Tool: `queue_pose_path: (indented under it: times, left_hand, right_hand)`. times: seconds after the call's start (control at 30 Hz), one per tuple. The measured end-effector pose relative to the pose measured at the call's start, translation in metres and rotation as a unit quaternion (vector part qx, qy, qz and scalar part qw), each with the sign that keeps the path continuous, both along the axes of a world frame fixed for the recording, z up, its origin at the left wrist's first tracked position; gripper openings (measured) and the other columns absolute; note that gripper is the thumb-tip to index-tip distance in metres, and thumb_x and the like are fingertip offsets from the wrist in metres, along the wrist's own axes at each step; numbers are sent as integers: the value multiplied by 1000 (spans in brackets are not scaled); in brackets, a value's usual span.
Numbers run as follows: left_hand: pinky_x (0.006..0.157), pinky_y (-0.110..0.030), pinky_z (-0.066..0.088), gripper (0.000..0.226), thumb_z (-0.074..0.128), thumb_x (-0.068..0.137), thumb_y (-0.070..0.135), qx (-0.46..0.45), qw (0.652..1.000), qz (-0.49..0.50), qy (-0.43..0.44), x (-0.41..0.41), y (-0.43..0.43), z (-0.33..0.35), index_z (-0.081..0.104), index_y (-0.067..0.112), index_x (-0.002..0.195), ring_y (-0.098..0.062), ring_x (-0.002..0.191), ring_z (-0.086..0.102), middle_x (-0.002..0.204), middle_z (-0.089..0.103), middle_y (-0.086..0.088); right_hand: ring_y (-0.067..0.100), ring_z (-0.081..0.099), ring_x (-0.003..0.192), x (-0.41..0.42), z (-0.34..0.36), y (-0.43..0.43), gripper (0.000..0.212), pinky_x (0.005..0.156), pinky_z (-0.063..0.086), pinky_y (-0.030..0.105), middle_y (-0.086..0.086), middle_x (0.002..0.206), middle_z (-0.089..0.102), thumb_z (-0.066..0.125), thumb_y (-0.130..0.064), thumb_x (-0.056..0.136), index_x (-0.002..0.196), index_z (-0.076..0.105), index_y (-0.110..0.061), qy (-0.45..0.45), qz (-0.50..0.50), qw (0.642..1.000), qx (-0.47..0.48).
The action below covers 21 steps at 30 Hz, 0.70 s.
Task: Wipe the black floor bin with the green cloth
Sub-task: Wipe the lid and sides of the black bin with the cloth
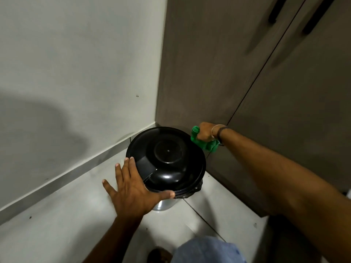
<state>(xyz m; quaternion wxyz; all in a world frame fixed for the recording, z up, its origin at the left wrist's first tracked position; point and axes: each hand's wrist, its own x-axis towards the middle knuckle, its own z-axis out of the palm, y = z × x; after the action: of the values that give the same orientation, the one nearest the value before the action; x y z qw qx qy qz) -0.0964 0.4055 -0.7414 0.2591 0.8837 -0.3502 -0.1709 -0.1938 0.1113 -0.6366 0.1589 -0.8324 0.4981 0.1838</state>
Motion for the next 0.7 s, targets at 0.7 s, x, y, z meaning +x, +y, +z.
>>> queue_pose_path:
  times: [0.7]
  left_hand:
    - [128,-71,-4,182,56,20,110,36,999,-24,32,2,0,15,-18,25,164,-28,163,-21,178,-14,0]
  right_hand:
    - [35,74,100,-58,20,108,22,83,57,36,1,93,74,61,-43,81,91,73,-27,-350,-255,900,-57]
